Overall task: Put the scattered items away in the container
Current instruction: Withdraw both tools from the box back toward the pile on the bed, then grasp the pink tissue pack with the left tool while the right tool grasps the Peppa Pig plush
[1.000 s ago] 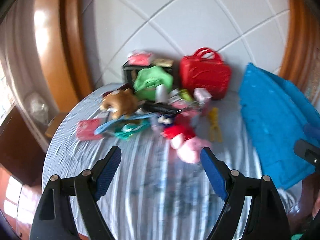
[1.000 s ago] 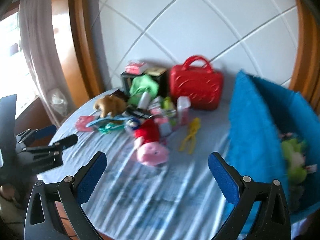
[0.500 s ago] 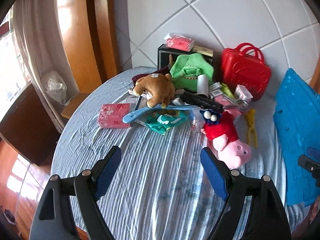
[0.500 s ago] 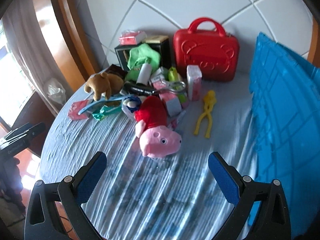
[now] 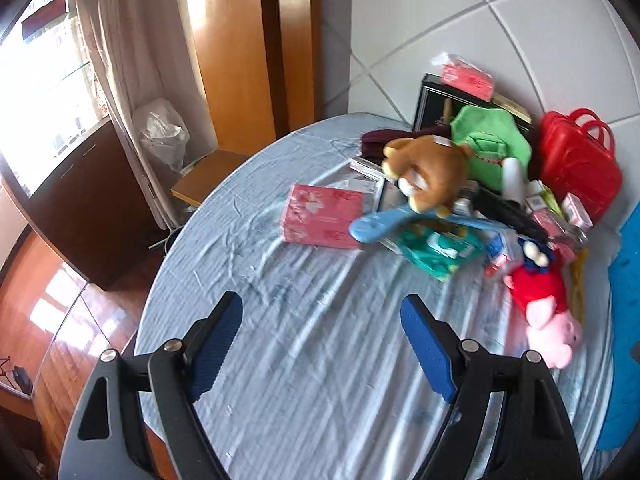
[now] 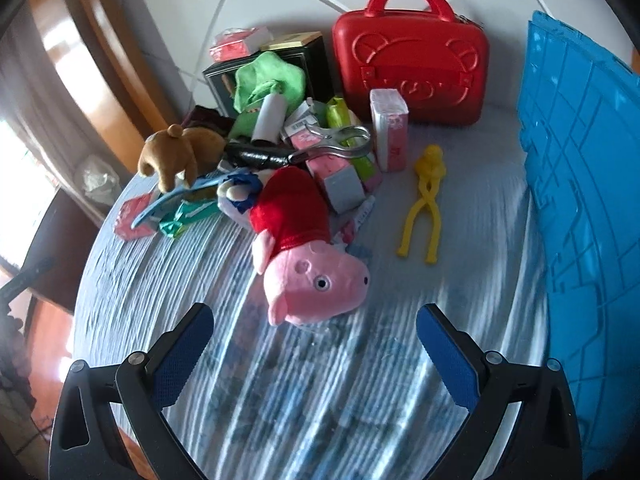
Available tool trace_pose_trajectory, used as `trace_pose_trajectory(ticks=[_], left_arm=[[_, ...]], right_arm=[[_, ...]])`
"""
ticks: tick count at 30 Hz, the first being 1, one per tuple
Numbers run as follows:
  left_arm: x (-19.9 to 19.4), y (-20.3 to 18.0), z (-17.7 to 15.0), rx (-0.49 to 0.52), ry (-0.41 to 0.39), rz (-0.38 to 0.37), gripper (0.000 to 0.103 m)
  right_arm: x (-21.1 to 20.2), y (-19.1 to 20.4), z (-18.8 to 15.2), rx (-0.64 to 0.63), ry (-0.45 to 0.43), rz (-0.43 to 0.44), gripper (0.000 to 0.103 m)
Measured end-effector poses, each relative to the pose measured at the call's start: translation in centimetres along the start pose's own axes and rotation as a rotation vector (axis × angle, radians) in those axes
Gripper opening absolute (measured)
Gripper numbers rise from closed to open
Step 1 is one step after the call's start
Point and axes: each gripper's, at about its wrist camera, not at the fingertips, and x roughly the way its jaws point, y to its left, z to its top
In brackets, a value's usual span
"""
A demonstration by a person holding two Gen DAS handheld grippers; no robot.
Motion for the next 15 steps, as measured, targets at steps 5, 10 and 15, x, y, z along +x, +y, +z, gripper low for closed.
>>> trace_pose_trajectory(ticks=[5, 10, 15], left_arm=[[3.1, 3.3, 2.4, 0.061, -0.005, -0.061, 0.081], [8.2, 7.1, 5.5, 0.122, 0.01, -0.091, 0.081], [15.0, 8.6, 9.6, 0.183, 0.041, -0.102, 0.081]], right_arm=[[0.8, 2.9, 0.0, 0.054, -0.013, -0.061, 0.103], [1.9, 8.1, 0.1, 0.111, -0.035, -0.099, 0.103], [4.3, 12.9, 0.6, 0.184, -0.059, -0.107, 0.103]])
